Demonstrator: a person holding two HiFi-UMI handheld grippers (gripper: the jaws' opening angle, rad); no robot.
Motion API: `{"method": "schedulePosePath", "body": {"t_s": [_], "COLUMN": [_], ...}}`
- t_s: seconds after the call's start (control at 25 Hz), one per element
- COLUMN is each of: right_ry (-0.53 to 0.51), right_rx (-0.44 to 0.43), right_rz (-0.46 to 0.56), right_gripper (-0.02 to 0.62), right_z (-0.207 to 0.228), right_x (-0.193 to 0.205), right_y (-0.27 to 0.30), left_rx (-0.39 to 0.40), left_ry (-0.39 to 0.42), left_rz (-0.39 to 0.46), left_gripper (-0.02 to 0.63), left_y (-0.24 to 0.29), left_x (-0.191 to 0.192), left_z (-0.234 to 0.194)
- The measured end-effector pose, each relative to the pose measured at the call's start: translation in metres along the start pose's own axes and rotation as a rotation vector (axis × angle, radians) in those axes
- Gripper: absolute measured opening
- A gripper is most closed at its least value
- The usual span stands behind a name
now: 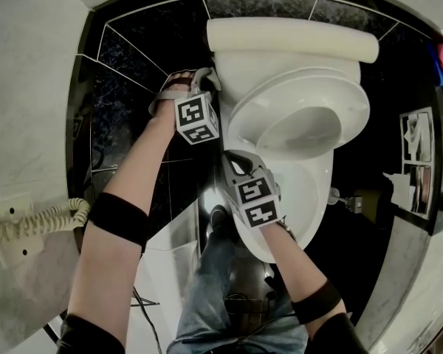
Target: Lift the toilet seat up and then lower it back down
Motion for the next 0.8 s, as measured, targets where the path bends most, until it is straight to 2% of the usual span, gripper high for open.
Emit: {"method": "schedulePosePath", "body": {"t_s": [0.12,0.28,0.36,0.52,0.8], "right_ry": [0.008,0.015,0.018,0.030,0.024], "right_rx": [0.002,0.002,0.002,0.006,-0.002], "right_rz": [-0.003,-0.004,-0.003,-0.010,-0.014], "right_gripper": [0.008,0.009,0.009,0.009,0.009], "right_z": [0.001,0.002,0.003,0.006,0.002], "right_x": [0.002,0.004,0.005,0.009,0.011], "right_y": [0.000,-0.002,-0.002,-0.002,0.001], "left_rx": [0.022,0.070,0.065,0.048,0.012], "left_ry": [0.023,-0.071,-0.092,-0.081,-0.084], "left_rz": [-0.015,-0.031,-0.032,-0.034,-0.031], "left_gripper": [0.176,0.166,0.164,0.126,0.117], "left_y": [0.003,0.013,0.014,0.016,0.017], "left_x": [0.001,0.004,0.006,0.005,0.006], "left_z": [0.001,0.008,0.008,0.005,0.005]}}
Point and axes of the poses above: the fingertips, and each gripper's own axes: y forward along the fingers, z to its right, x out of its underside, the point moved 7 cm from there along -y, backward along the fingers, and after that the axes turned 9 degrees about z, right-handed, at the moved point
